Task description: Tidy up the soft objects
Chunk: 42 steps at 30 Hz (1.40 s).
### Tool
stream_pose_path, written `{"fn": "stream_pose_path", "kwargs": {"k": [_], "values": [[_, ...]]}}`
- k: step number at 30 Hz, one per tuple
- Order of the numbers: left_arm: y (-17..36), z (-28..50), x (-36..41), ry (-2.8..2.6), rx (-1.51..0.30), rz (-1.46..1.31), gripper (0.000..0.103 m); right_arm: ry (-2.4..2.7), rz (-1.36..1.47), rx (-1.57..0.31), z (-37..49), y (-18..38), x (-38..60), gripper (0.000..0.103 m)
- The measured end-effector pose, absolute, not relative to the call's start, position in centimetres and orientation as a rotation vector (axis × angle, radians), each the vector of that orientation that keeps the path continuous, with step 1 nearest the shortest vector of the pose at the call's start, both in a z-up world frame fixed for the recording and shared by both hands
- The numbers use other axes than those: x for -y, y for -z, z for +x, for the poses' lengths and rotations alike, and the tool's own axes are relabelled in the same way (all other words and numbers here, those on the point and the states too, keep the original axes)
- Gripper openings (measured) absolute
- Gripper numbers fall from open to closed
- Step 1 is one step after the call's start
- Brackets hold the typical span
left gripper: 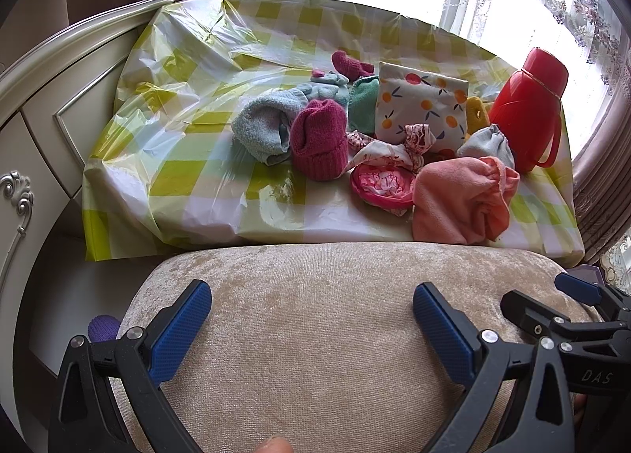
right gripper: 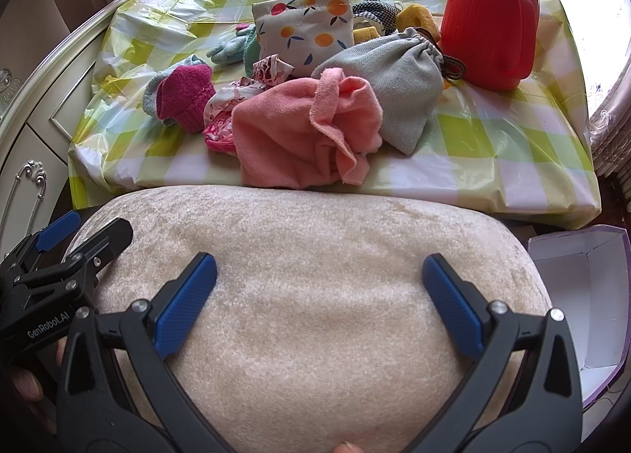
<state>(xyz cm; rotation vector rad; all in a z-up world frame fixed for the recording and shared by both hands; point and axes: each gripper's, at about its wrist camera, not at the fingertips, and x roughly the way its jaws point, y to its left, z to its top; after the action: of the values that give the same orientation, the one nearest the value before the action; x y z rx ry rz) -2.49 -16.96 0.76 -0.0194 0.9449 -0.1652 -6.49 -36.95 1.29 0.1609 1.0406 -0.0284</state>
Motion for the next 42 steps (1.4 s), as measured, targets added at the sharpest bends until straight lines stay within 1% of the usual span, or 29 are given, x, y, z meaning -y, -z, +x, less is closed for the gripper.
{"fn": "stream_pose_path", "kwargs": {"k": [18, 22, 26, 31, 36, 38, 40, 42], "values": [[-1.1, -2.6, 16.8, 0.183, -0.945, -0.065, 0.103, 0.033, 0.16, -1.06, -6.0, -1.1, 36.9, 0.103], [-1.2, -2.5, 15.6, 0.182, -0.963, -0.135, 0.103, 0.035, 0.157, -1.063, -5.9, -1.1, 36.8, 0.103], [-1.1, -2.5, 14.9, 0.165, -0.962, -0.144, 0.103, 0.037, 0.151, -1.066, -5.8, -1.1, 36.7, 0.103], [-1.6, -3.4, 9.5, -0.002, -0.957, -0.229, 0.103, 0.021, 0.166, -1.088, -4.9, -1.1, 37.1, 0.103], [0.9, -3.8, 0.3, -0.259, -1.051, -0.388, 0.102, 0.02, 0.162, -1.121, -2.9, -0.8, 37.2, 0.103], [2.9, -3.7, -2.8, -0.338, -1.109, -0.452, 0.095, 0.024, 0.181, -1.136, -1.8, -0.5, 37.4, 0.103], [4.9, -3.3, -5.0, -0.357, -1.178, -0.554, 0.079, 0.019, 0.204, -1.158, -0.8, -0.2, 37.5, 0.103], [7.1, -2.7, -6.5, -0.368, -1.24, -0.625, 0.077, 0.008, 0.211, -1.175, 0.2, 0.2, 37.4, 0.103]]}}
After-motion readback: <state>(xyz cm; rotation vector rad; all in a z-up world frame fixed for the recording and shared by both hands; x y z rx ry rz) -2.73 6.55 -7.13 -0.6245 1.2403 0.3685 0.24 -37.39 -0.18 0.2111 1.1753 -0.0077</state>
